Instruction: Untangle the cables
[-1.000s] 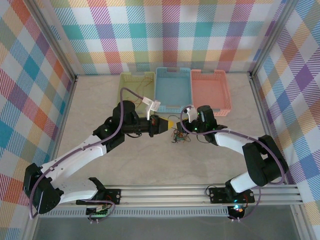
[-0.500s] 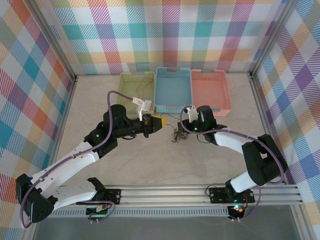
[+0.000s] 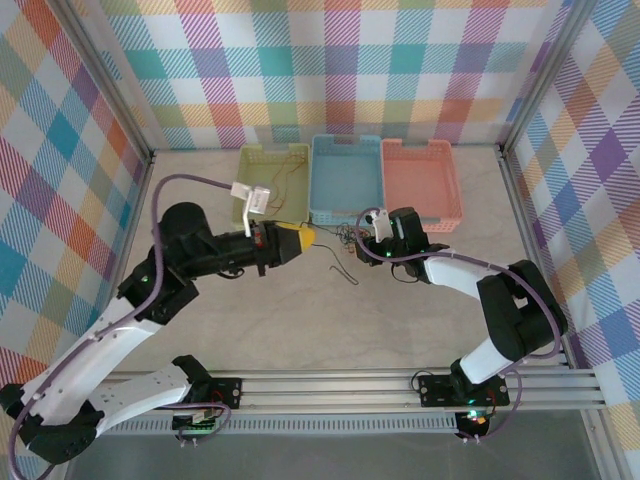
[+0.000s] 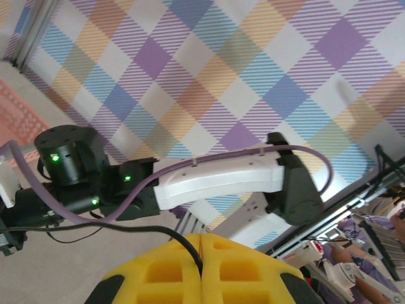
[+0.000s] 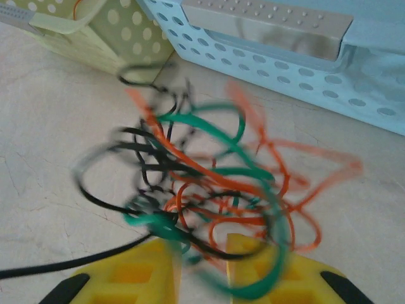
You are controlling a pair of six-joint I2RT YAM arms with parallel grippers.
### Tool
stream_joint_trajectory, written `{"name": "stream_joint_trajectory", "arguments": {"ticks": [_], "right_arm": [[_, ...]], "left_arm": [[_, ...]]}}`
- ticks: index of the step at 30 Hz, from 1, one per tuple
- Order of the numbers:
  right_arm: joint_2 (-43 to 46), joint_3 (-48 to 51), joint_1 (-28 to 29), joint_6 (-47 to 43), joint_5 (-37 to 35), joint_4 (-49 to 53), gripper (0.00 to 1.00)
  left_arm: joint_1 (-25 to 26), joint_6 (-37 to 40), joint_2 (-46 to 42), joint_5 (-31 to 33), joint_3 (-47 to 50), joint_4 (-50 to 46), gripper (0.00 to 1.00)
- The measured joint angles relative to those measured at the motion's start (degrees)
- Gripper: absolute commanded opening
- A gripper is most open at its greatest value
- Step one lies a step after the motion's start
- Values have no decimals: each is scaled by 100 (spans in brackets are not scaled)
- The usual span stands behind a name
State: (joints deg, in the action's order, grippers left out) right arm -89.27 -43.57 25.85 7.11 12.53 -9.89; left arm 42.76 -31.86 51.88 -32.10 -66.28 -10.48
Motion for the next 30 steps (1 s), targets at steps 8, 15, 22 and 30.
{"name": "stream_joint_trajectory", "arguments": {"ticks": [8, 15, 22, 30], "right_arm": [[-57, -66, 0, 0, 20, 92, 29], [509, 503, 0, -22, 492, -505, 40], [1390, 1471, 120, -131, 1447, -1980, 50], [1460, 1766, 684, -763, 2269, -3045, 58]], "left_arm": [[2, -179, -280, 24, -407, -531, 0], [2, -232, -234, 376, -352, -911, 0], [4, -350, -133, 767, -120, -986, 0], [22, -752, 763, 861, -404, -658, 0]]}}
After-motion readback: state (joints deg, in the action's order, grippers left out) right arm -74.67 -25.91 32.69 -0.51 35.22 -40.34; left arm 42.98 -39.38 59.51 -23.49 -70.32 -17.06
